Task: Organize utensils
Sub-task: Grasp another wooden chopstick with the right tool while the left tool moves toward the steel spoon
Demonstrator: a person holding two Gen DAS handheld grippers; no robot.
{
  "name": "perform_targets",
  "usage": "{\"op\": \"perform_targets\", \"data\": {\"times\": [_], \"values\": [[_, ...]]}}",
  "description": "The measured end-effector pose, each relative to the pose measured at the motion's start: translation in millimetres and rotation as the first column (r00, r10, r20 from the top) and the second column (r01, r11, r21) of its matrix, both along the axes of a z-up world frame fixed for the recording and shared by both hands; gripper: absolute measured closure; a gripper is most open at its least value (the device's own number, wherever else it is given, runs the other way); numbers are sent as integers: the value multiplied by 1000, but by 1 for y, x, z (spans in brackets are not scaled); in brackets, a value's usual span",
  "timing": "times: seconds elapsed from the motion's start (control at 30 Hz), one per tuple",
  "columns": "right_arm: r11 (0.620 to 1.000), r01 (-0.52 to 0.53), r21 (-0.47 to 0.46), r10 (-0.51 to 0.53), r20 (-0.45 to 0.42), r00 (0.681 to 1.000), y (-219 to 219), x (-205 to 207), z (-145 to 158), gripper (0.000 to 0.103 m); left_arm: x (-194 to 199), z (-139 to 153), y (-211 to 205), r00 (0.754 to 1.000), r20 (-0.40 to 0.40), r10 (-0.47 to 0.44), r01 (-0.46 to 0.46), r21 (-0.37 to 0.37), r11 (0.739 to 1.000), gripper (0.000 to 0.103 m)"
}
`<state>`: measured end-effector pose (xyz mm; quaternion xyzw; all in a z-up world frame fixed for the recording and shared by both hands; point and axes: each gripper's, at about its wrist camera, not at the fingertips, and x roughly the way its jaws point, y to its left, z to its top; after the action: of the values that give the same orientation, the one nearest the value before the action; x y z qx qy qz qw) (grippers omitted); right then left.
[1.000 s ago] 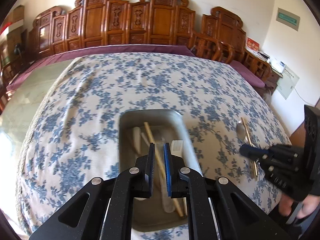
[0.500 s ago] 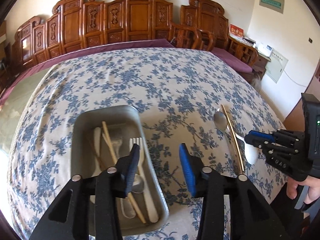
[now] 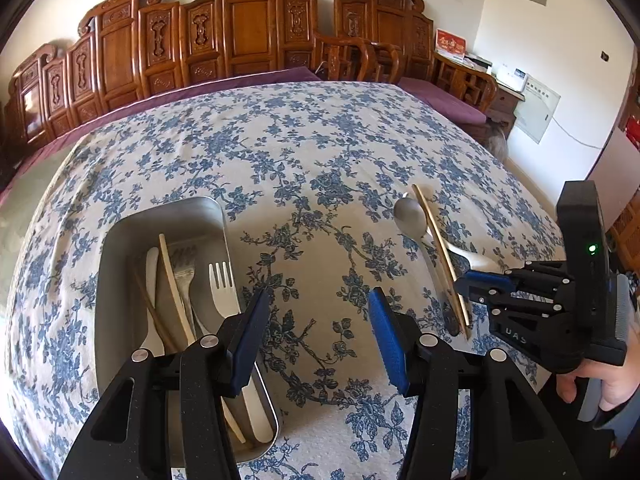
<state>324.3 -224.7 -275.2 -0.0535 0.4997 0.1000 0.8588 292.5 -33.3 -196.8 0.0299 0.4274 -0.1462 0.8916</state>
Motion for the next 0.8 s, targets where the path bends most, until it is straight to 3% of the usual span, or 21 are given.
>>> {"op": "perform_targets", "data": {"times": [0.43, 0.57, 0.8], "values": [[997, 69, -16, -70, -13, 997, 3, 13, -1, 91, -5, -3, -12, 999, -6, -33, 33, 7, 999, 54], [995, 104, 1, -103, -57, 993, 3, 24, -6, 91, -7, -3, -15, 999, -6, -41, 41, 11, 999, 54], [994, 110, 12, -110, -27, 994, 4, 25, -2, 96, -8, -1, -15, 999, -1, -42, 42, 8, 999, 54]]}}
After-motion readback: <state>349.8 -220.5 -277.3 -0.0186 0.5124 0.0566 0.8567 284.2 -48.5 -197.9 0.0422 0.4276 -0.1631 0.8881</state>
